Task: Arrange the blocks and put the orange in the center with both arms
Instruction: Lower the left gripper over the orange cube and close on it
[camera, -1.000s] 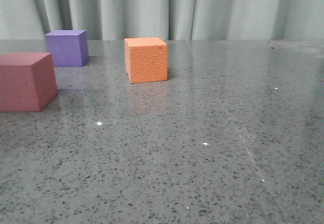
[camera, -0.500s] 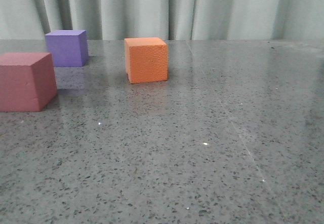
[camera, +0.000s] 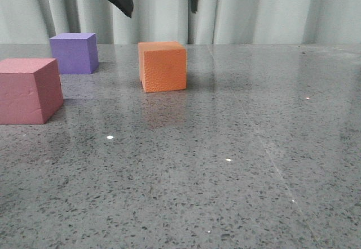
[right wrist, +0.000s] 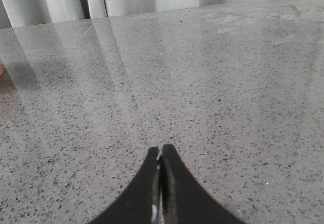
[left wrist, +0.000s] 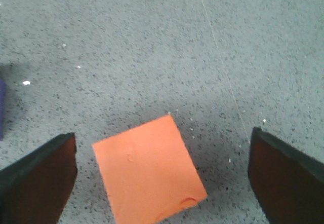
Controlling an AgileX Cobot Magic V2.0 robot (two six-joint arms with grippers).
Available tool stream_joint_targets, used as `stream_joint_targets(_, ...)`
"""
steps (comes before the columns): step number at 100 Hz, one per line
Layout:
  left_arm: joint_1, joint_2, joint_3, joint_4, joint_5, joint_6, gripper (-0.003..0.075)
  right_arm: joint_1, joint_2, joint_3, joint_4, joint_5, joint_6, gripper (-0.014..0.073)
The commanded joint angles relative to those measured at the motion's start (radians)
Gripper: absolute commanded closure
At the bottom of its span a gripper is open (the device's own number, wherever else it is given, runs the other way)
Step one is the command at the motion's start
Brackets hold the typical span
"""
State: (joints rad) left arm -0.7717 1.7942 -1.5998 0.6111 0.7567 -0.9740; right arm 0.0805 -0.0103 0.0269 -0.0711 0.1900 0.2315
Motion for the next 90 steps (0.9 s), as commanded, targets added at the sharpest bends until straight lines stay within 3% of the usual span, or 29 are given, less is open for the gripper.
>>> stream_joint_targets(1, -0.009, -0.045, -0.038, 0.048, -0.028, -0.020, 0.0081, -0.006, -0.024, -0.013, -0.014, -0.084, -0.004, 0.0661)
stream_joint_targets(29, -0.009, -0.040, -0.038, 0.048, -0.034, -0.022, 0.0081, -0.006, -0.024, -0.013, -0.014, -0.084, -0.004, 0.0661)
stream_joint_targets(90, -0.009, 0.039, -0.038, 0.104, 0.042, -0.159, 0.0081, -0.006, -0.024, -0.013, -0.014, -0.084, -0.004, 0.0661)
